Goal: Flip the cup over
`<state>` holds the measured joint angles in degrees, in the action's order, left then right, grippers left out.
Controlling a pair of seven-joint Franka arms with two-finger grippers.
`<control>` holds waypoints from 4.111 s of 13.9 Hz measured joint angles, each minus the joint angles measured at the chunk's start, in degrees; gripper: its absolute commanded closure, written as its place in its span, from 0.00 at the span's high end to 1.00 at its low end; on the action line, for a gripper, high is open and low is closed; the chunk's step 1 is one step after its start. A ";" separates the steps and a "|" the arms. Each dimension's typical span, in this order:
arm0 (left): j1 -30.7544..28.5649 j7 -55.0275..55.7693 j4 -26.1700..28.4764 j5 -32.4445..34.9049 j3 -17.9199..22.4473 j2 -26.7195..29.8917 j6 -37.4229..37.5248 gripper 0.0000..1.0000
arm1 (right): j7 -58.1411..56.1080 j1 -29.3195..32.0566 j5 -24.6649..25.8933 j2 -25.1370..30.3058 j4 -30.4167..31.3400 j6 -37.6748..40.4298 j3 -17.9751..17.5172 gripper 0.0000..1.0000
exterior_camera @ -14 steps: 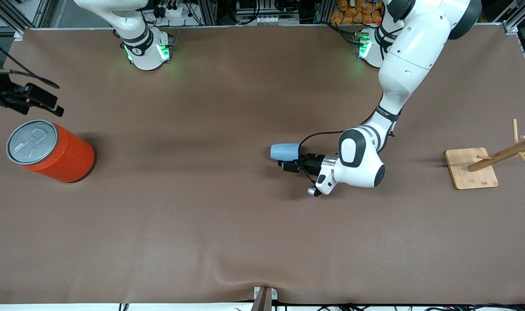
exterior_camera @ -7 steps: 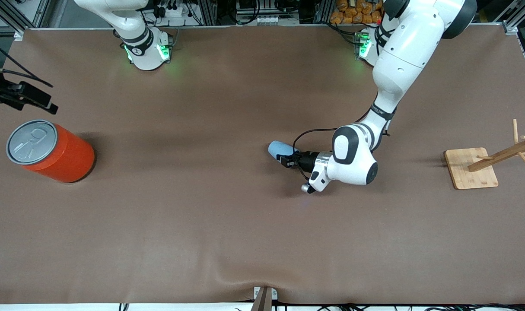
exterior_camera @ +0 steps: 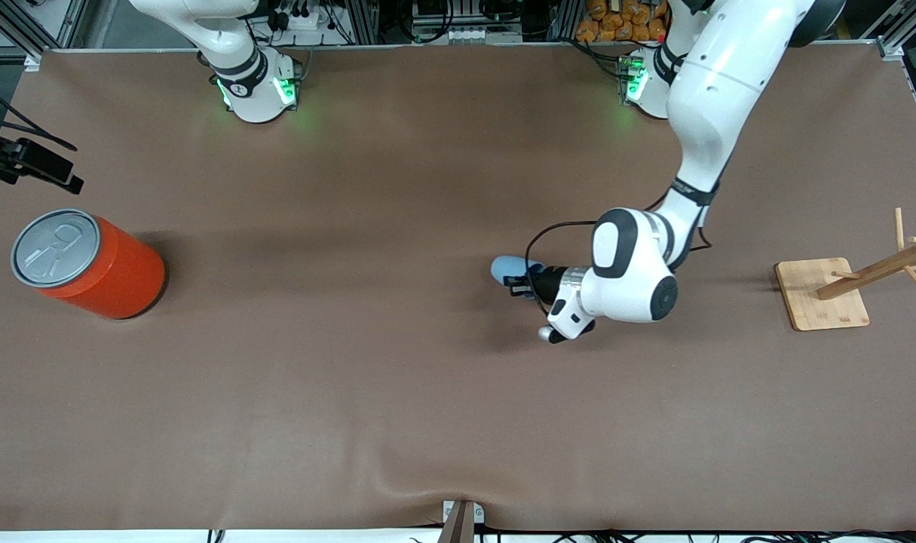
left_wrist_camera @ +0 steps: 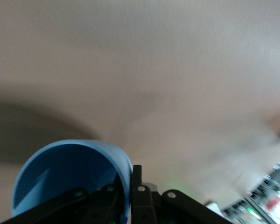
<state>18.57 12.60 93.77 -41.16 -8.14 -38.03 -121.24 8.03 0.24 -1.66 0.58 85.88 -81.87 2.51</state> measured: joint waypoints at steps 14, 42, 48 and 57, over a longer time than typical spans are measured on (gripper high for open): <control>-1.06 3.65 3.90 27.02 12.00 8.75 -8.32 0.00 | -2.22 -0.11 0.13 0.00 -0.87 0.16 -0.35 1.00; -9.13 -10.59 8.96 39.92 14.36 33.84 8.72 1.00 | -2.96 -0.21 0.22 0.00 -1.25 0.34 -0.86 1.00; -12.18 -11.34 -2.42 39.96 10.93 33.68 23.95 1.00 | -2.97 -0.21 0.22 0.00 -1.25 0.34 -0.90 1.00; -17.05 -14.46 -10.56 41.00 5.63 35.20 39.63 1.00 | -9.86 -0.22 0.22 -0.01 -1.25 0.39 -1.06 1.00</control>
<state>1.52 -1.86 83.21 -0.16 -2.52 -2.84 -81.61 -1.82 0.02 -1.44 0.57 84.63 -81.48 1.46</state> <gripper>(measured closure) 0.000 0.000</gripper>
